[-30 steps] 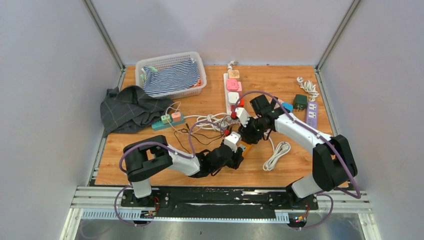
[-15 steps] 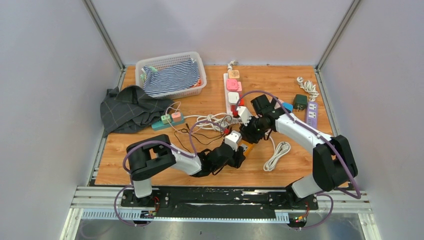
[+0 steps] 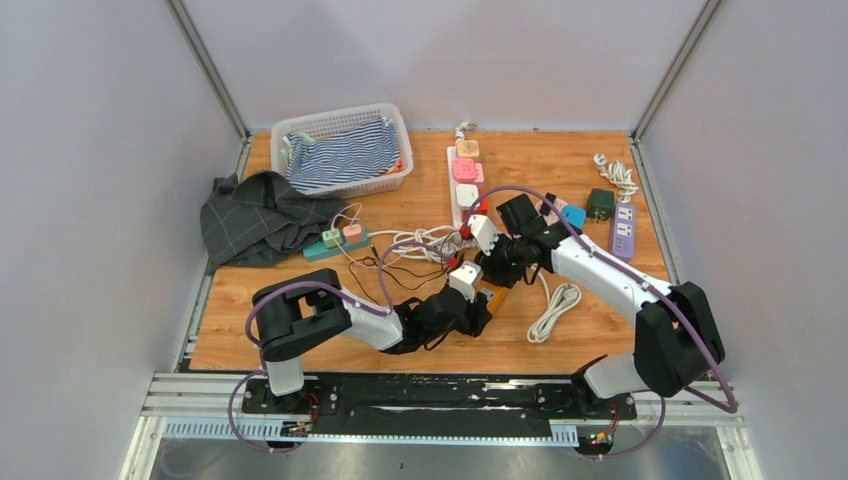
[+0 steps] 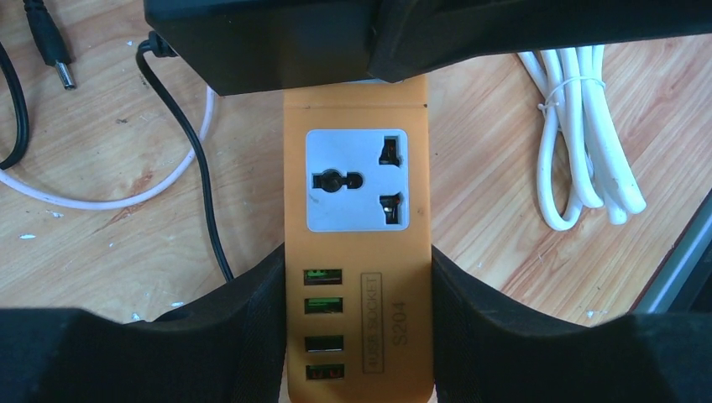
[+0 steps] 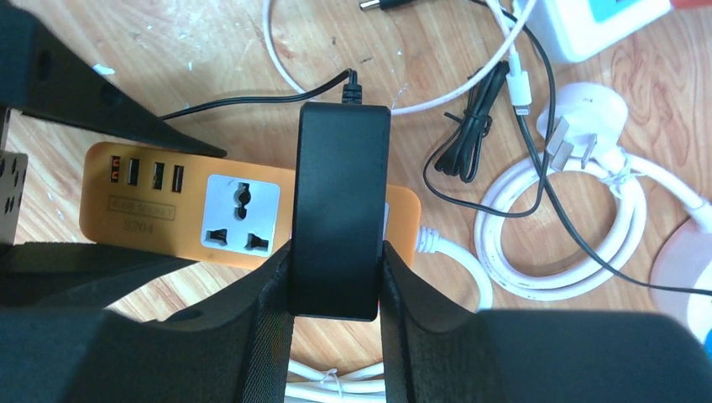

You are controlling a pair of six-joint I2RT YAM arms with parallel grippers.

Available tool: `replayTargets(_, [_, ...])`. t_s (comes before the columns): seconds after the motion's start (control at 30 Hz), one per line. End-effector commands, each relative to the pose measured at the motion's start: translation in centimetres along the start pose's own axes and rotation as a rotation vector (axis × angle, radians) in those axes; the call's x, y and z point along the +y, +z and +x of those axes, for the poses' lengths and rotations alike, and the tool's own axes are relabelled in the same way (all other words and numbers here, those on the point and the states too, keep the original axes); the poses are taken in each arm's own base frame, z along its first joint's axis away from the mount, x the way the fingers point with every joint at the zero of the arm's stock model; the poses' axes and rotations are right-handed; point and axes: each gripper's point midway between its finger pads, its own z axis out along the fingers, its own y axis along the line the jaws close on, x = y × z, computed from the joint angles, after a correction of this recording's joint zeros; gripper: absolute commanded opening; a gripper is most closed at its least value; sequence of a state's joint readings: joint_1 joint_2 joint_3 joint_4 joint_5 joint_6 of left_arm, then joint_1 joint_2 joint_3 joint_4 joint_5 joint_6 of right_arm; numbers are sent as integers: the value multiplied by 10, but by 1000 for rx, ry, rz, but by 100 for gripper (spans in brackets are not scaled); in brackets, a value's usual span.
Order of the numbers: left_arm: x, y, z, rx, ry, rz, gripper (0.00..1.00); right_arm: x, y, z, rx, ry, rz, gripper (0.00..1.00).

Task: Pull the plug off the socket
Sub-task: Remove the plug from the socket.

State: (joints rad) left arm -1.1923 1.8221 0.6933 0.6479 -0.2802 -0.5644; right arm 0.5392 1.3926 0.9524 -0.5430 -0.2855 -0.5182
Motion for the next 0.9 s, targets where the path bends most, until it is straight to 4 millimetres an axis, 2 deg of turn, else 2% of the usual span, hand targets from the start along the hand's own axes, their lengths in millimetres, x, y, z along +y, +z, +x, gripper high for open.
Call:
replayTargets(0.0, [52, -15, 80, 260, 76, -134, 0, 9, 6, 10, 34, 167, -35, 0])
replayTargets(0.07, [53, -16, 80, 259, 74, -136, 0, 17, 5, 9, 12, 169, -82, 0])
replayTargets(0.1, [54, -17, 80, 259, 73, -137, 0, 28, 5, 6, -16, 165, -146, 0])
replayTargets(0.17, [53, -18, 80, 259, 73, -134, 0, 60, -1, -5, -80, 154, -333, 0])
replayTargets(0.27, [52, -19, 80, 261, 76, -127, 0, 110, -22, -21, -174, 110, -625, 0])
replayTargets(0.33, [52, -19, 80, 262, 78, -123, 0, 123, -25, -26, -191, 71, -665, 0])
replayTargets(0.4, [52, -21, 79, 258, 74, -126, 0, 101, -4, -16, -122, 87, -474, 0])
replayTargets(0.43, [53, -22, 79, 255, 71, -129, 0, 74, 8, -8, -78, 90, -317, 0])
replayTargets(0.47, [54, -24, 76, 245, 68, -137, 0, 1, 16, 23, 73, 169, 67, 0])
replayTargets(0.5, [55, -24, 76, 244, 70, -139, 0, -16, 14, 30, 104, 182, 148, 0])
replayTargets(0.57, [56, -25, 75, 242, 66, -143, 0, -24, 14, 37, 122, 190, 180, 0])
replayTargets(0.6, [56, -25, 76, 244, 65, -144, 0, -17, 14, 34, 107, 185, 140, 0])
replayTargets(0.73, [57, -26, 76, 242, 66, -146, 0, 59, 13, 12, -23, 149, -301, 0])
replayTargets(0.8, [57, -26, 77, 244, 71, -147, 0, 98, -3, -3, -95, 137, -559, 0])
replayTargets(0.87, [57, -25, 78, 249, 73, -142, 0, 119, -18, -15, -146, 134, -723, 0])
